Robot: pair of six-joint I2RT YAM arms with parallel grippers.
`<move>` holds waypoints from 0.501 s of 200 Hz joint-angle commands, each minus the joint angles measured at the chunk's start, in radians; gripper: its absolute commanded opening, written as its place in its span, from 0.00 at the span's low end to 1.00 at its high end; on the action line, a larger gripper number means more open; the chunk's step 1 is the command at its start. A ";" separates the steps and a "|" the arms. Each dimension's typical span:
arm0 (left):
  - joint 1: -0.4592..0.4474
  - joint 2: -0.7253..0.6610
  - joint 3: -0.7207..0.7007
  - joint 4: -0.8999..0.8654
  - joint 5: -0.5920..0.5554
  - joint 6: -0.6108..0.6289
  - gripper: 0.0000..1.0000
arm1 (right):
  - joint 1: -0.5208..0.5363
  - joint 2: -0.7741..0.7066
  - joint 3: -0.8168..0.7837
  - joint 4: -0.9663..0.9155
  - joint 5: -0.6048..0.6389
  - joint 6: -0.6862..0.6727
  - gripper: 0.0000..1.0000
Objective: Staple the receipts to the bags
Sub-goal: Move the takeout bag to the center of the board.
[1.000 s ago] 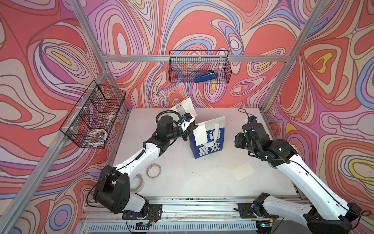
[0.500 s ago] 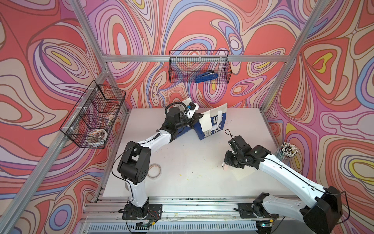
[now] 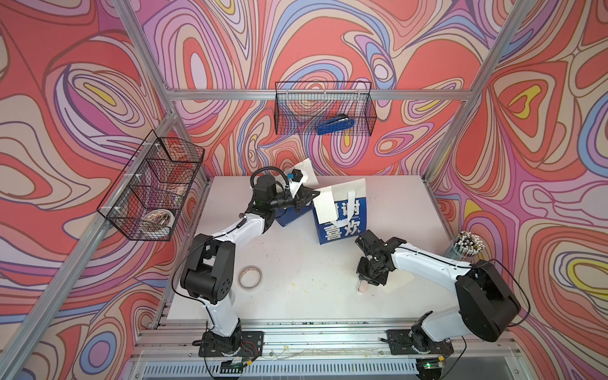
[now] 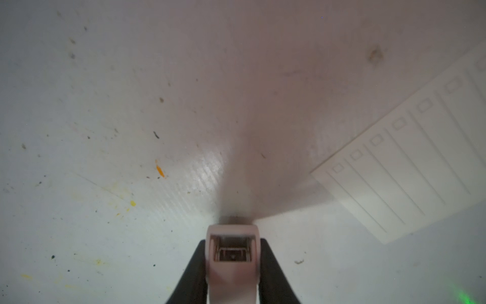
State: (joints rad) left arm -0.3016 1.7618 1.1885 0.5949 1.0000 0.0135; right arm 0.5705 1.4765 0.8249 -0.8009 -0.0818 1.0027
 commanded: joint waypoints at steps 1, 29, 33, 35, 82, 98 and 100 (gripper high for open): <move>0.015 -0.022 0.012 0.110 0.051 -0.025 0.00 | -0.003 0.024 -0.019 0.022 0.009 0.046 0.12; 0.020 -0.003 0.023 0.154 0.076 -0.073 0.00 | -0.003 0.014 -0.033 0.030 0.030 0.072 0.42; 0.019 -0.002 0.025 0.157 0.084 -0.080 0.00 | -0.003 0.007 -0.033 0.022 0.046 0.084 0.47; 0.019 -0.001 0.025 0.159 0.087 -0.084 0.00 | -0.003 0.003 -0.033 0.017 0.052 0.088 0.48; 0.040 -0.019 0.000 0.194 0.188 -0.167 0.00 | -0.003 -0.181 0.042 -0.171 0.346 0.107 0.98; 0.050 -0.031 -0.014 0.171 0.207 -0.168 0.00 | -0.004 -0.231 0.095 -0.356 0.524 0.251 0.98; 0.050 -0.032 -0.015 0.167 0.209 -0.167 0.00 | -0.006 -0.237 0.098 -0.377 0.542 0.276 0.98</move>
State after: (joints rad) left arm -0.2714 1.7672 1.1843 0.6666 1.1263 -0.1097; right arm 0.5705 1.3098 0.8539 -0.9264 0.1608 1.1137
